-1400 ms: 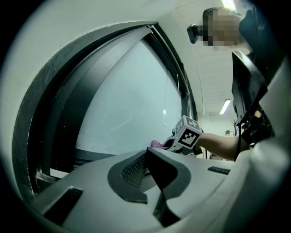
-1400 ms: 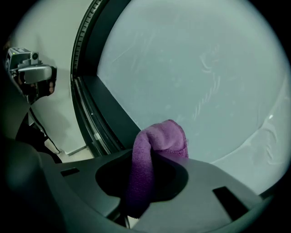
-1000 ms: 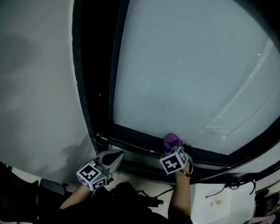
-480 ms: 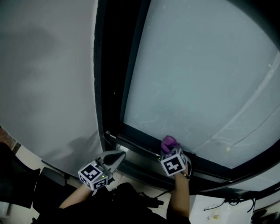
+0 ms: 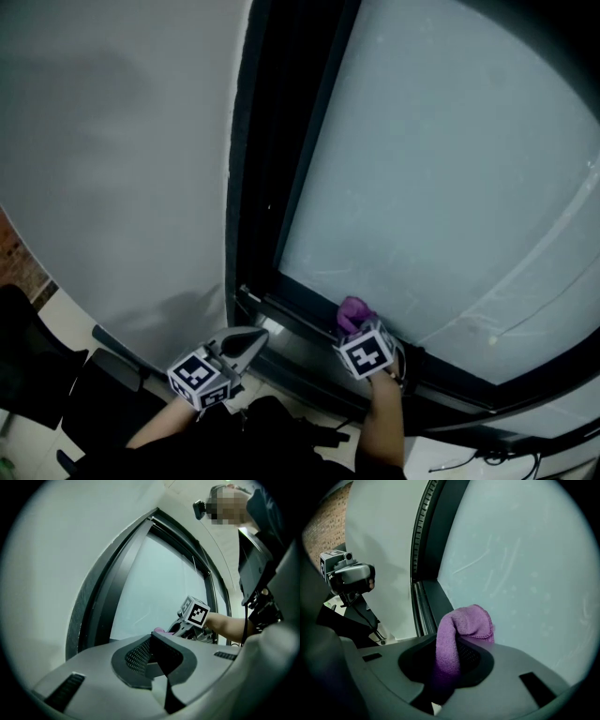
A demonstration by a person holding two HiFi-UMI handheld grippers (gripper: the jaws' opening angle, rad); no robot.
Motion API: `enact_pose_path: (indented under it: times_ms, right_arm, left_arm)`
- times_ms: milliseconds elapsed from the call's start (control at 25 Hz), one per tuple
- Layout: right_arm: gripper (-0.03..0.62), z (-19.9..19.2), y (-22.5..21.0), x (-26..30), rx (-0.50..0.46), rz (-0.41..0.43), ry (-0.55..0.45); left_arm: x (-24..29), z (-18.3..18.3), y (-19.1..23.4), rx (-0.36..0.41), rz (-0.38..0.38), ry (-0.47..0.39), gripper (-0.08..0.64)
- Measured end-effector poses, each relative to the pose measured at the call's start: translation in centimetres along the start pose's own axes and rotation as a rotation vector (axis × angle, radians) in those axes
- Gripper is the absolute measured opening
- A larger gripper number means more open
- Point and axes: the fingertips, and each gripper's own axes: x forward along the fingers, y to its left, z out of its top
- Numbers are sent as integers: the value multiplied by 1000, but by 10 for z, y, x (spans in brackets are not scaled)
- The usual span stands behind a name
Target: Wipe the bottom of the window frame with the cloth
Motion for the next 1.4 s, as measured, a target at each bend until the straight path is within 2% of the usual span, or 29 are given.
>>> enact_pose_path:
  times_ms: [240, 600, 760, 880, 960, 1200, 1400]
  right_arm:
    - [81, 22, 11, 11, -48, 23, -6]
    - [81, 57, 33, 24, -142, 35, -22]
    - [81, 73, 43, 31, -178, 54, -35]
    - [81, 82, 46, 31, -201, 44, -30]
    - [81, 86, 52, 37, -206, 66, -34]
    - [81, 102, 59, 46, -258, 77, -41]
    - [81, 107, 66, 47, -281, 93, -43]
  left_arm:
    - [-17, -1, 13, -1, 60, 4, 2]
    - [-46, 12, 30, 11, 141, -40, 2]
    - [-57, 6, 35, 3, 185, -29, 1]
    - [-62, 5, 35, 0, 193, -29, 1]
    - [-64, 8, 34, 3, 189, -30, 1]
    - [-68, 7, 40, 38, 211, -36, 1]
    - [-73, 3, 36, 14, 215, -27, 1]
